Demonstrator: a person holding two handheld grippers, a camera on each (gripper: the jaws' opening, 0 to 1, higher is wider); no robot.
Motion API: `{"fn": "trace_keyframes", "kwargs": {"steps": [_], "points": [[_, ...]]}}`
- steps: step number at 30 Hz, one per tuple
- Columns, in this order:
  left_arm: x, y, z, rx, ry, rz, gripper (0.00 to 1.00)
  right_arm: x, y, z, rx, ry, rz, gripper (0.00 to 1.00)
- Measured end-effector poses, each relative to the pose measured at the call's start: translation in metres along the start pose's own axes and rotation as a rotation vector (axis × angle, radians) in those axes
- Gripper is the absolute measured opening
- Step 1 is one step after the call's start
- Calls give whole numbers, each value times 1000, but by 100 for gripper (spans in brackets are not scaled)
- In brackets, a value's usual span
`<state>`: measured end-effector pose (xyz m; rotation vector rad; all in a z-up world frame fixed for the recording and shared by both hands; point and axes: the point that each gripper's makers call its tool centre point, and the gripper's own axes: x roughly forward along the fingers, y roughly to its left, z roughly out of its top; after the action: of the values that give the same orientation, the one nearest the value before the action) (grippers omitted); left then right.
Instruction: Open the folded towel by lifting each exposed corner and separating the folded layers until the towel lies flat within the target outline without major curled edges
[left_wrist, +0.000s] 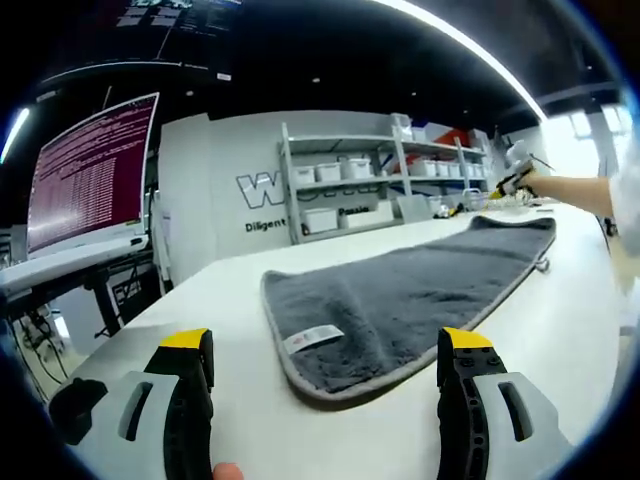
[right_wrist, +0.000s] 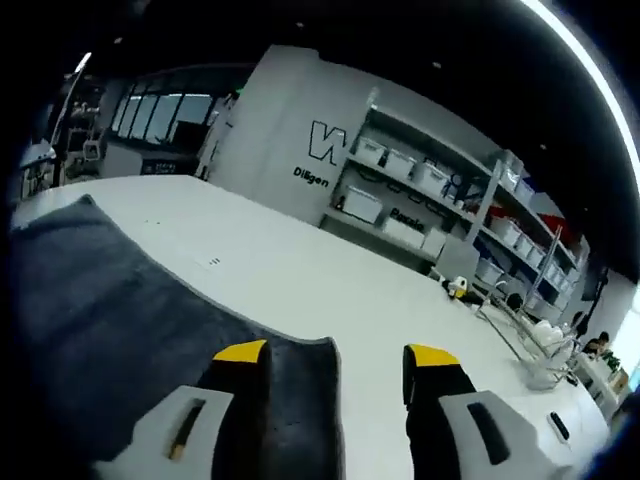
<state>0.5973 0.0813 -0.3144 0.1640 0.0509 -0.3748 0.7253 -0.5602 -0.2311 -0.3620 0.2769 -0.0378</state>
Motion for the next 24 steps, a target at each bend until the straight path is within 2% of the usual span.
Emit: {"fn": "trace_keyframes", "kwargs": {"steps": [4,5,9,17,21,24], "points": [[0,-1,0,0,-4,-4,91,-20,11,4,27,-48,31,65],[-1,-1,0,1,-4,-6,91,-33,18,4,42,-70,45,68],[-1,-2,1,3,-9,-10,91,-59,30,4,88,-138,76,77],[-1,-3,1,3,-11,-14,91,-102,53,-17,166,-219,129,98],[-1,-3,1,5,-7,-14,91,-117,69,-36,196,-233,164,99],[0,-3,0,8,-2,-14,91,-125,76,-50,194,-236,165,99]]}}
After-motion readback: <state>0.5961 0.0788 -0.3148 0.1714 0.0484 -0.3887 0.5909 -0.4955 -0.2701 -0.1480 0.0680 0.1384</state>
